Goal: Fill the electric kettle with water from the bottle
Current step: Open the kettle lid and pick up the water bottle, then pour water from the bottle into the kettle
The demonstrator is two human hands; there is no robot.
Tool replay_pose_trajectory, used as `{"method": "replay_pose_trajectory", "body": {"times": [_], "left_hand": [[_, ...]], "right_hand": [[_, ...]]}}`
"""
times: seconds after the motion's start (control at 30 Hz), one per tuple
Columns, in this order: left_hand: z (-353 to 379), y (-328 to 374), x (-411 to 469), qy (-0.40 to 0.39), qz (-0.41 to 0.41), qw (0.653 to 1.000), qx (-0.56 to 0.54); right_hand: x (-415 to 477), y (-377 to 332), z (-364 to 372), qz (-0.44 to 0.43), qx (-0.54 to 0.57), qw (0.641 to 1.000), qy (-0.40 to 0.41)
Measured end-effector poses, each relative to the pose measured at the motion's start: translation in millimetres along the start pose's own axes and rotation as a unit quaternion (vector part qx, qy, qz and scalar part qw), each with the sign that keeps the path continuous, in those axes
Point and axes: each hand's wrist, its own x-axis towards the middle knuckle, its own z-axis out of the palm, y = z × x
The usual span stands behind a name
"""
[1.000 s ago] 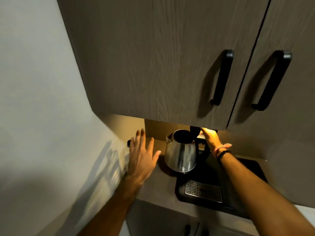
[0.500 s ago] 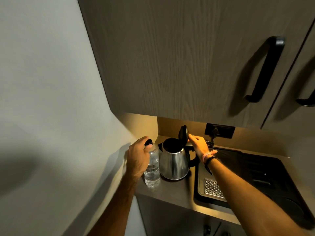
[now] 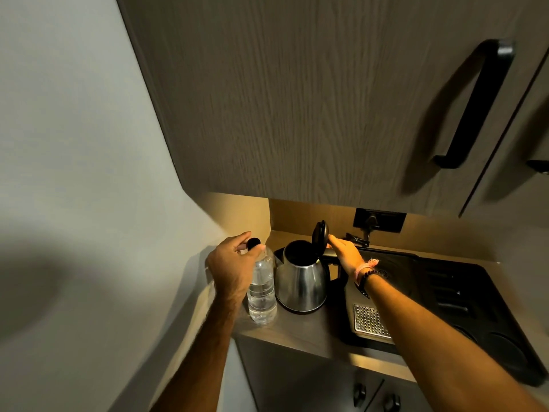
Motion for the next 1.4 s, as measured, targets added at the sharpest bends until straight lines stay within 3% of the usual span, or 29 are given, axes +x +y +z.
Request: {"method": "replay_pose_trajectory", "body": {"times": [0.23, 0.4, 0.5, 0.6, 0.67, 0.87, 1.03, 1.13, 1.3, 1.4], "left_hand": [[12.1, 1.1, -7.9, 0.065, 0.053, 0.996, 0.029], [27.9, 10.5, -27.9, 0.129, 0.209, 0.967, 0.062], [52.9, -2.0, -73.0, 0.020, 0.258, 0.965, 0.049], [80.4, -37.4, -125.9, -0.123, 0.179, 0.973, 0.075], [94.5, -61.6, -146.1, -0.169, 0.101, 0.975, 0.104], [113.5, -102.0, -166.6, -0.181, 0.000, 0.963, 0.201], [118.5, -102.0, -163.2, -0.201, 0.000, 0.958, 0.203], [104.7, -93.1, -153.0, -0.120, 0.058, 0.974, 0.181], [66.2, -82.7, -105.6, 0.163, 0.071, 0.973, 0.148], [55.6, -77.6, -75.3, 0.169, 0.003, 0.983, 0.070]], "right_hand": [[6.9, 4.4, -5.0, 0.027, -0.045, 0.998, -0.034], [9.8, 5.6, -5.3, 0.026, -0.093, 0.994, -0.047], [10.8, 2.7, -6.3, 0.035, -0.124, 0.990, -0.056], [11.6, 0.1, -7.0, 0.041, -0.165, 0.983, -0.065], [14.1, 0.0, -8.1, 0.052, -0.185, 0.979, -0.071], [16.2, 3.7, -8.2, 0.044, -0.251, 0.962, -0.100], [15.3, 3.4, -10.7, 0.042, -0.258, 0.959, -0.111], [15.1, 6.9, -11.3, 0.040, -0.250, 0.962, -0.105], [12.4, 6.9, -8.9, 0.047, -0.216, 0.971, -0.089], [10.3, 4.4, -7.8, 0.048, -0.213, 0.972, -0.088]]}}
